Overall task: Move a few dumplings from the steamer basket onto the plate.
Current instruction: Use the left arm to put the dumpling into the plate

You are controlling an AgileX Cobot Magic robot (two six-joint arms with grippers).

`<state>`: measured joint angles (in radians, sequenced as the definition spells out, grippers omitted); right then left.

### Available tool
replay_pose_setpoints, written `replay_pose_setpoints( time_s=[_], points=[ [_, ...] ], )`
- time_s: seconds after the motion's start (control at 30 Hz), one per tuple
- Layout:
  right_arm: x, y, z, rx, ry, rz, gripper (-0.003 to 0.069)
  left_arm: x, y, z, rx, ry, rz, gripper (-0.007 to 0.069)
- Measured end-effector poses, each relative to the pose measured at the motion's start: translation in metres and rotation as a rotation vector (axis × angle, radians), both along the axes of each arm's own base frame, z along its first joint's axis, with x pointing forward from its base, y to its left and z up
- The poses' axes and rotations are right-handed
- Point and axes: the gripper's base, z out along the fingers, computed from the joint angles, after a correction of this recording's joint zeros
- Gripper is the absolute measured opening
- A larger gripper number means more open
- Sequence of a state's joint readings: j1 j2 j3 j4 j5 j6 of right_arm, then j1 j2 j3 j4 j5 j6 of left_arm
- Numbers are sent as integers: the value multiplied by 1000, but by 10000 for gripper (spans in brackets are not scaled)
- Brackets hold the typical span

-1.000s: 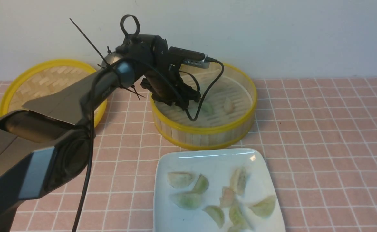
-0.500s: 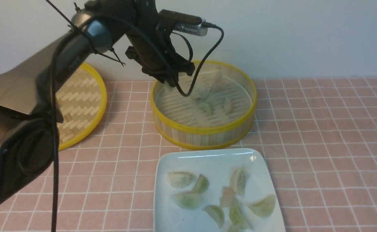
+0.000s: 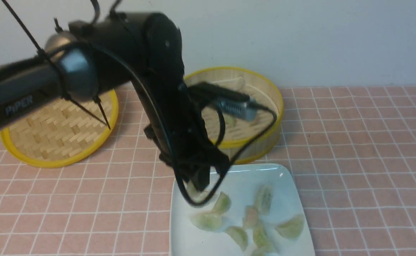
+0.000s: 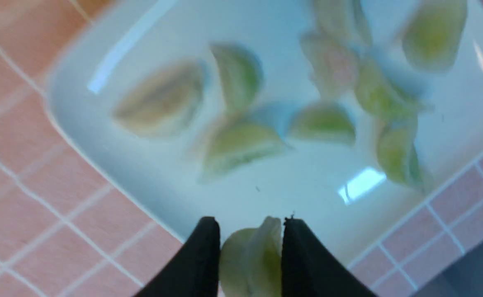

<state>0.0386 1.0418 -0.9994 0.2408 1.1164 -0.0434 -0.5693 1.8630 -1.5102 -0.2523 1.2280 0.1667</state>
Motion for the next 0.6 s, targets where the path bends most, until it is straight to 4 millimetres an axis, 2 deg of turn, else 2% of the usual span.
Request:
replay_pose_setpoints(
  time_s=[0.1, 0.17, 0.37, 0.43, 0.53, 0.6],
  points=[
    [1, 0, 0, 4, -10, 0, -10, -26, -14, -31, 60, 89, -95, 169],
    [2, 1, 1, 17, -22, 0, -10, -35, -21, -42, 82, 118, -136, 169],
    [4, 2, 3, 33, -47, -5, -10, -36, -34, -60, 87, 102, -158, 185],
    [5, 2, 4, 33, -59, -7, -10, -34, -34, -62, 88, 90, -156, 224],
    [9, 3, 9, 50, -113, -13, -10, -32, -35, -62, 79, 67, -151, 350],
    [14, 4, 16, 58, -146, 0, -10, -31, -36, -61, 74, 54, -143, 399]
  ],
)
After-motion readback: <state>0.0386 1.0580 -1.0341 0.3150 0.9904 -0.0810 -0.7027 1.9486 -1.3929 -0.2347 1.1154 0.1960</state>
